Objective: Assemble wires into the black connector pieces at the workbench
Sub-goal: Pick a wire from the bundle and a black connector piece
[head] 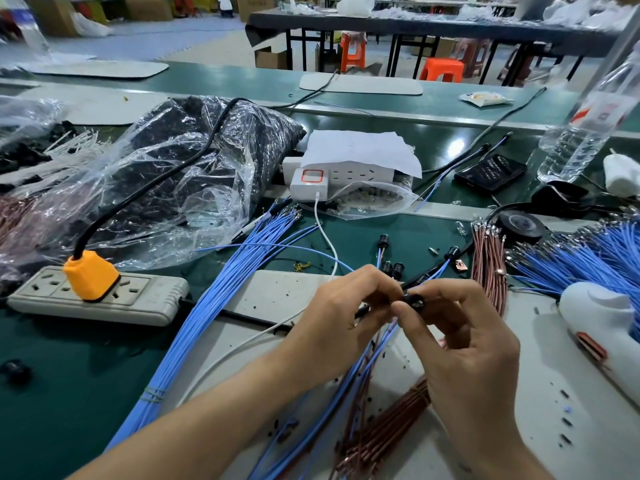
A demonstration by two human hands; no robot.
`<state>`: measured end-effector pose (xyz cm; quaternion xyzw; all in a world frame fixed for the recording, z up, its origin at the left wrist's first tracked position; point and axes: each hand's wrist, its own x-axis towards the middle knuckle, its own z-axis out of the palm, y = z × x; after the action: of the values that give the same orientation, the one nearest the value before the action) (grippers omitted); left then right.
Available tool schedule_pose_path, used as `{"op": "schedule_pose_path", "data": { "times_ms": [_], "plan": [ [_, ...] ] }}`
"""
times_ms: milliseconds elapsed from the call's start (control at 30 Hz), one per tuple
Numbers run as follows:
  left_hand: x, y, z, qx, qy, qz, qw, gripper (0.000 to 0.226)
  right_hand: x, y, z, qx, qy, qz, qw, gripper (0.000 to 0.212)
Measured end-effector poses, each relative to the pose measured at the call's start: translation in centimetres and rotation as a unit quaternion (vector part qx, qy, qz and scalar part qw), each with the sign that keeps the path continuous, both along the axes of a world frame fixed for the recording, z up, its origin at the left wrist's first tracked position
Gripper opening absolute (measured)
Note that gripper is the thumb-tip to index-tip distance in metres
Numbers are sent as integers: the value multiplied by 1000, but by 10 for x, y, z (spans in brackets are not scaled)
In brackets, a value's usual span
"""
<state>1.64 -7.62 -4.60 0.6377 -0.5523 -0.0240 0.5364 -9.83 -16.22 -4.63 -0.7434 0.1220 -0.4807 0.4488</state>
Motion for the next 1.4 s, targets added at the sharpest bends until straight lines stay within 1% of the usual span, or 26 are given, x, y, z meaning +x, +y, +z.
{"op": "schedule_pose_path", "data": {
  "times_ms": [133,367,567,667,733,767,833,933,1000,1033,1067,1100,1133,1167,1200,1233,1267,1300,1333,1367,1400],
  "plan": [
    [0,0,1,3,-2,3,1000,13,0,0,-1,-7,-6,10,1000,20],
    [-2,1,0,8,3,4,1000,12,0,0,-1,-22,-10,27,999,24],
    [-1,-1,-2,13,32,2,999,14,-1,0,1,-29,-26,31,999,24],
    [0,-1,-4,19,37,6,999,12,-2,0,3,-45,-34,25,998,20],
    [2,-3,-5,36,51,-1,998,9,-4,0,5,-75,-31,18,997,20],
    [4,-3,-5,43,50,-5,998,10,-5,1,7,-93,-28,17,995,18],
    [8,-6,-4,48,10,0,999,21,-4,8,8,-107,-38,27,993,12],
    [10,-7,-3,42,-31,1,999,31,0,11,5,-123,-47,26,991,15],
    [6,-3,-2,36,-32,3,999,53,0,2,4,-118,-21,-18,993,18],
    [4,-2,-2,28,-31,0,999,60,0,-5,4,-98,-5,-47,994,24],
    [1,-1,-3,14,-29,-7,999,61,-2,-10,5,-64,9,-66,996,28],
    [-1,0,-4,0,-29,-15,999,57,-2,-13,6,-24,17,-56,998,29],
    [-3,0,-4,-14,-30,-15,999,49,-3,-15,8,10,20,-23,999,25],
    [-4,-1,-3,-24,-32,-5,999,41,-4,-16,9,21,22,16,999,19],
    [-3,-3,-2,-34,-35,14,999,35,-4,-17,11,11,29,42,999,14],
    [-2,-4,-1,-42,-34,34,998,30,-4,-19,12,-10,39,45,998,10],
    [1,-4,1,-52,-27,53,997,27,-5,-24,14,-30,57,18,998,8],
    [3,-3,2,-63,-16,67,996,26,-6,-31,14,-50,87,-39,994,11],
    [4,-3,2,-74,-3,78,994,25,-9,-42,14,-75,140,-114,981,17],
    [6,-2,1,-84,7,84,993,26,-11,-53,13,-90,223,-181,954,24],
    [8,-2,1,-92,16,86,992,27,-13,-62,12,-86,328,-228,913,30]
  ]
}}
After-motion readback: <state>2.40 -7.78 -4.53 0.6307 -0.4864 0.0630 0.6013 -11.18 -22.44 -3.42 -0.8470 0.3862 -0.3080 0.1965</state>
